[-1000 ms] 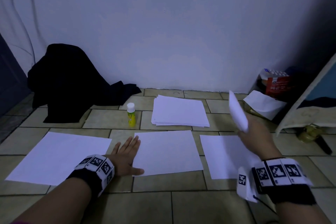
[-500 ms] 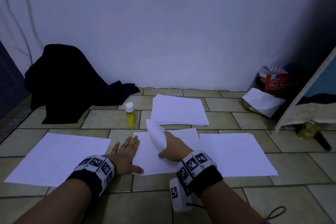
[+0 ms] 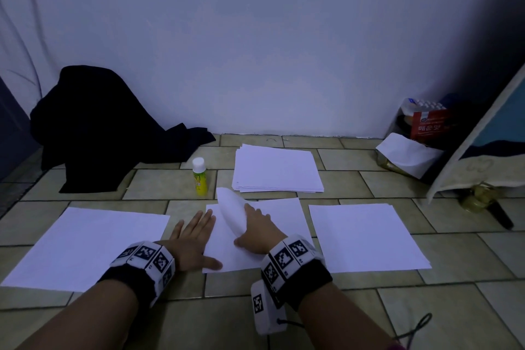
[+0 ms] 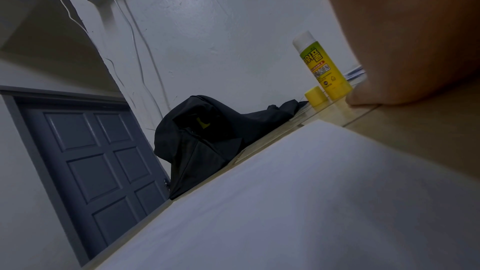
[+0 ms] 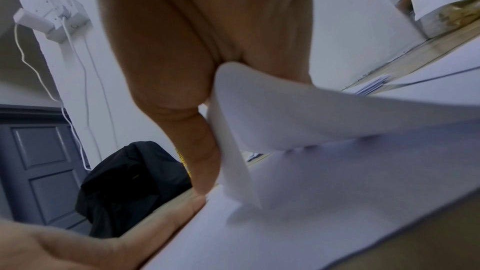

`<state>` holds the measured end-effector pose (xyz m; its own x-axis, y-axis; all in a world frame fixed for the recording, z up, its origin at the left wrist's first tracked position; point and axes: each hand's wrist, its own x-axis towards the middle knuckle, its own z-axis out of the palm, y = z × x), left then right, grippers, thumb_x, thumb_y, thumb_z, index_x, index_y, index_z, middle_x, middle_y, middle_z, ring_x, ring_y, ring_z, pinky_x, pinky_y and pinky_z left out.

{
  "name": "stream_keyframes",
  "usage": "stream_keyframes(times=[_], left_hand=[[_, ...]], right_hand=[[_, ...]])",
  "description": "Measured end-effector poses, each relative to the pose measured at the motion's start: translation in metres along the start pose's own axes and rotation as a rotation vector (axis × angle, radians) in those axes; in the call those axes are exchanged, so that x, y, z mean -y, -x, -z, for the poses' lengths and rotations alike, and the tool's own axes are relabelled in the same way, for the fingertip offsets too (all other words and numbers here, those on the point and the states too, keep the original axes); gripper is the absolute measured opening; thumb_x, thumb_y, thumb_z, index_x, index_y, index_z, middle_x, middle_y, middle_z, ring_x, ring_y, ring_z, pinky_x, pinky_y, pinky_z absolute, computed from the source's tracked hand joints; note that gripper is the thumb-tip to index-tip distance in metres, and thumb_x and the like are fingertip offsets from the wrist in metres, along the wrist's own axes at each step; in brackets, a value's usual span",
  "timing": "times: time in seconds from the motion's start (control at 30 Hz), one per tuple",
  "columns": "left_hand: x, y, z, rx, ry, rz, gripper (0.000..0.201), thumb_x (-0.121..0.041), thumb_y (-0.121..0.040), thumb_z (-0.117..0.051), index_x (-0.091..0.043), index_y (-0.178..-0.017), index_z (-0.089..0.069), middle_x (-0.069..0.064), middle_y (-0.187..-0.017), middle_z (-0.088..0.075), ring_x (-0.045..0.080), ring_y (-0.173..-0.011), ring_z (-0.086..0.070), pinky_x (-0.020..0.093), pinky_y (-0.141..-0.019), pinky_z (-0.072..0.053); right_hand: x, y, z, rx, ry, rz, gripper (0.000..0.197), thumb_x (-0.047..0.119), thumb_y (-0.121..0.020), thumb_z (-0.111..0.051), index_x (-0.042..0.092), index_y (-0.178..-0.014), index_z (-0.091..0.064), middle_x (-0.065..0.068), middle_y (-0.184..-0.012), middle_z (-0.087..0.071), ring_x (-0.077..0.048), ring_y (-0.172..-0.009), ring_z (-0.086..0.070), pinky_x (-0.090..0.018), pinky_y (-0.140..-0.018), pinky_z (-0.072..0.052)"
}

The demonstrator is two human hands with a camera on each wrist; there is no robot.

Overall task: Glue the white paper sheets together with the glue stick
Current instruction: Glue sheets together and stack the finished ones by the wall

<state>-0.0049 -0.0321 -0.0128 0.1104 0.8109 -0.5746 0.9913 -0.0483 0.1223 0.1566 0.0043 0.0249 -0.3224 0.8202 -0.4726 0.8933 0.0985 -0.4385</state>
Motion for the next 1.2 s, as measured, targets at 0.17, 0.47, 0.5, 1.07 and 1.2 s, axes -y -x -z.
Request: stream_keyframes(times=[0.17, 0.47, 0.5, 1.07, 1.2], left_hand=[[-0.0012, -0.001, 0.0, 0.005, -0.017, 0.009, 0.105, -0.06, -0.091, -0.047, -0.009, -0.148, 0.025, 0.005, -0.156, 0.031, 0.02, -0.145, 0.025, 0.043, -0.117, 0.009], [-0.0016, -0.0009, 0.0002, 0.007, -0.024, 0.014, 0.105, -0.06, -0.091, -0.047, -0.009, -0.148, 0.025, 0.005, -0.155, 0.031, 0.02, -0.145, 0.025, 0.043, -0.117, 0.008], [-0.002, -0.0003, 0.0007, 0.009, -0.025, 0.013, 0.105, -0.059, -0.092, -0.047, -0.008, -0.148, 0.025, 0.006, -0.155, 0.031, 0.02, -0.145, 0.025, 0.043, -0.118, 0.008], [-0.0015, 0.0, 0.0003, 0.02, -0.036, 0.006, 0.105, -0.061, -0.092, -0.045, -0.007, -0.147, 0.025, 0.005, -0.155, 0.033, 0.02, -0.144, 0.026, 0.043, -0.117, 0.009], [0.0009, 0.0008, 0.0005, 0.027, -0.019, -0.014, 0.106, -0.061, -0.092, -0.046, -0.007, -0.147, 0.027, 0.006, -0.154, 0.034, 0.02, -0.144, 0.027, 0.043, -0.117, 0.01]], right_hand=[[0.0037, -0.0008, -0.0026, -0.013, -0.005, -0.003, 0.081, 0.02, -0.091, -0.057, 0.012, -0.151, -0.004, -0.015, -0.15, -0.023, -0.036, -0.139, -0.019, -0.044, -0.115, -0.02], [0.0055, -0.0002, -0.0067, -0.038, -0.016, -0.025, 0.077, 0.019, -0.091, -0.058, 0.012, -0.15, -0.009, -0.015, -0.146, -0.028, -0.036, -0.138, -0.019, -0.045, -0.113, -0.025], [0.0058, 0.0, -0.0068, -0.039, -0.019, -0.028, 0.076, 0.019, -0.091, -0.058, 0.012, -0.15, -0.01, -0.015, -0.146, -0.028, -0.036, -0.138, -0.019, -0.045, -0.113, -0.025], [0.008, 0.001, -0.0074, -0.011, -0.023, -0.041, 0.094, 0.029, -0.084, -0.069, 0.009, -0.15, -0.005, -0.016, -0.149, -0.023, -0.037, -0.14, -0.016, -0.044, -0.115, -0.018], [0.0077, 0.0051, -0.0059, -0.029, -0.113, 0.004, 0.091, 0.029, -0.078, -0.074, 0.017, -0.145, -0.013, -0.015, -0.14, -0.032, -0.033, -0.134, -0.024, -0.043, -0.113, -0.023]])
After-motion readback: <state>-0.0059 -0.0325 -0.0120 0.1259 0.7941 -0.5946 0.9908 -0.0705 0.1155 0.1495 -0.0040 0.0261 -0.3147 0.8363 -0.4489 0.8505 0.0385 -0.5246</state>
